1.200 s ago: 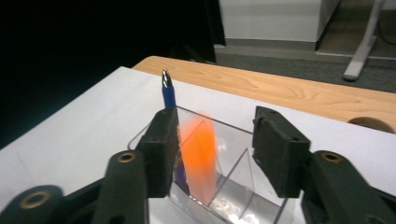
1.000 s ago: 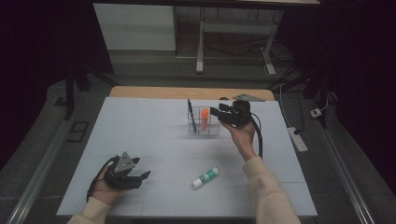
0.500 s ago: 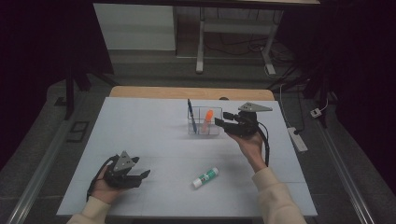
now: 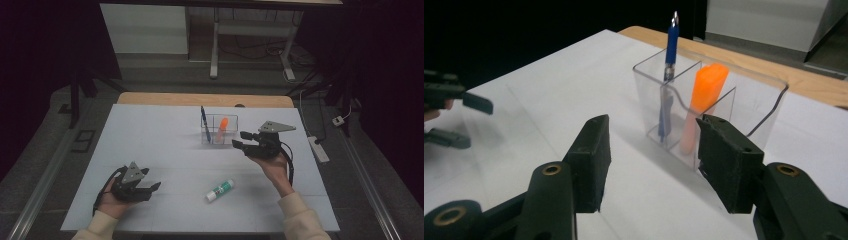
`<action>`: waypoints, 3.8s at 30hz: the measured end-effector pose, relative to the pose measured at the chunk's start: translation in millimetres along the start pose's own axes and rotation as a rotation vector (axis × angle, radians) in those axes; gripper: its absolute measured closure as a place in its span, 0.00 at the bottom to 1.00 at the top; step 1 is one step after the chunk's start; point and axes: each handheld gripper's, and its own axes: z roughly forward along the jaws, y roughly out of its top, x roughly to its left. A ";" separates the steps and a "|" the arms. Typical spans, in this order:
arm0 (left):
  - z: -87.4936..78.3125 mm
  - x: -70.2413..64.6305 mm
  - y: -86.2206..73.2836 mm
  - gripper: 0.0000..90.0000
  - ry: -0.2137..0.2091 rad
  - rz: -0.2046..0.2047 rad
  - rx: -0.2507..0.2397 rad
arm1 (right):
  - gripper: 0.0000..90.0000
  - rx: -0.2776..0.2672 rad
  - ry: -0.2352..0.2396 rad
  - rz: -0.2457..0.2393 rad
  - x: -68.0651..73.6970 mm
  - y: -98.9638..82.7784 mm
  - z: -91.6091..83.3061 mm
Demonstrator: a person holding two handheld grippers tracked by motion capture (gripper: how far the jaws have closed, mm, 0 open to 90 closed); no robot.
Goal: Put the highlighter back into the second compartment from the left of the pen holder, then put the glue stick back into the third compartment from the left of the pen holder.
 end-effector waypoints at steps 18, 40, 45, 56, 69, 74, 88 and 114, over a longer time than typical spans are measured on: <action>-1.9 1.4 -0.5 0.38 0.003 -0.006 -0.008 | 0.50 0.112 0.111 -0.064 7.5 -15.9 2.8; -2.7 1.7 -1.3 0.38 -0.001 -0.001 -0.007 | 0.43 0.201 0.206 -0.245 39.3 -13.5 14.8; -2.3 1.8 -1.4 0.38 -0.004 -0.002 -0.005 | 0.43 0.256 0.272 -0.302 47.9 -15.1 19.6; -1.2 2.4 -1.9 0.38 -0.009 -0.004 0.001 | 0.43 0.358 0.376 -0.390 62.1 -22.8 31.9; -0.7 2.8 -2.3 0.38 -0.009 -0.003 0.005 | 0.43 0.512 0.418 -0.512 85.0 -35.3 44.1; -0.6 2.5 -2.3 0.38 -0.010 -0.001 0.007 | 0.43 0.550 0.421 -0.549 88.0 -38.4 47.3; -0.1 2.2 -2.4 0.37 -0.010 0.000 0.012 | 0.47 0.625 0.420 -0.627 97.8 -52.6 59.9; -1.0 3.5 -3.4 0.38 -0.009 -0.004 0.009 | 0.72 0.627 0.374 -0.732 99.5 -57.0 59.9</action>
